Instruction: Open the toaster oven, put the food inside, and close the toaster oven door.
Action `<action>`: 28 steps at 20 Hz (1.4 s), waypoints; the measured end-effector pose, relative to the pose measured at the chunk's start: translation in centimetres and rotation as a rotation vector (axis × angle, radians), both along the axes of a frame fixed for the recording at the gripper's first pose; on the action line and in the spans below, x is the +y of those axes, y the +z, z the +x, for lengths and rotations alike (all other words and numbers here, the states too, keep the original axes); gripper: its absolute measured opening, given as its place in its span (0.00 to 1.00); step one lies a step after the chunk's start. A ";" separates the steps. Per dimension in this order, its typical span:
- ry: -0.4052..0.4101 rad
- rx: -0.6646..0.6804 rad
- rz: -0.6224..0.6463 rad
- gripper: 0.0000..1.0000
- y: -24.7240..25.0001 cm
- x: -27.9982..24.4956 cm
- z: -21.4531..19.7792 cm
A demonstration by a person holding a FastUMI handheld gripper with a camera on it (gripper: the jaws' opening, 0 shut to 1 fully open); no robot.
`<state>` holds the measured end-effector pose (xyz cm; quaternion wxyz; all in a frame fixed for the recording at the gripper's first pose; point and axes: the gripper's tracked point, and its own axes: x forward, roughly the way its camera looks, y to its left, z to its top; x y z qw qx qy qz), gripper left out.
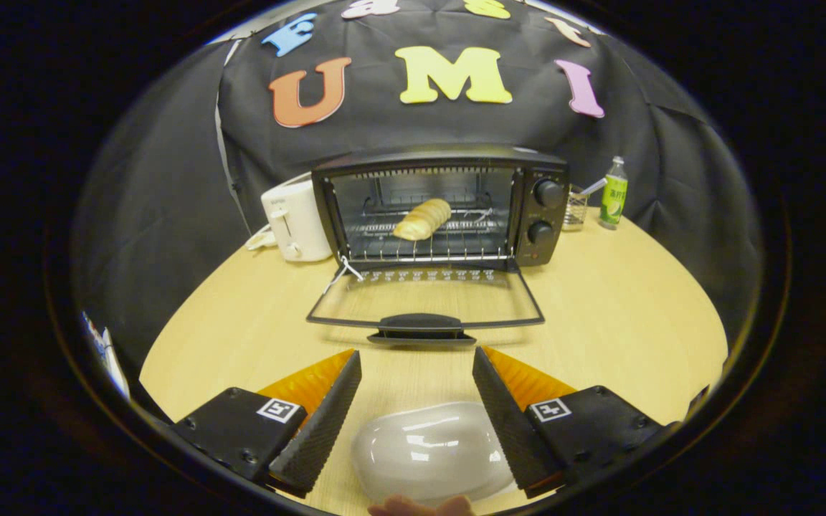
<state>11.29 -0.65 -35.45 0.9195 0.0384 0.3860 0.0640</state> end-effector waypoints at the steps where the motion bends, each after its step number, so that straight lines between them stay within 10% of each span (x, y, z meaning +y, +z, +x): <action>1: -0.001 0.031 0.009 1.00 -0.9 0.3 0.1; 16: -0.026 0.207 -0.057 1.00 -5.5 0.7 3.3; 28: -0.057 -0.067 -0.041 1.00 4.1 0.9 6.1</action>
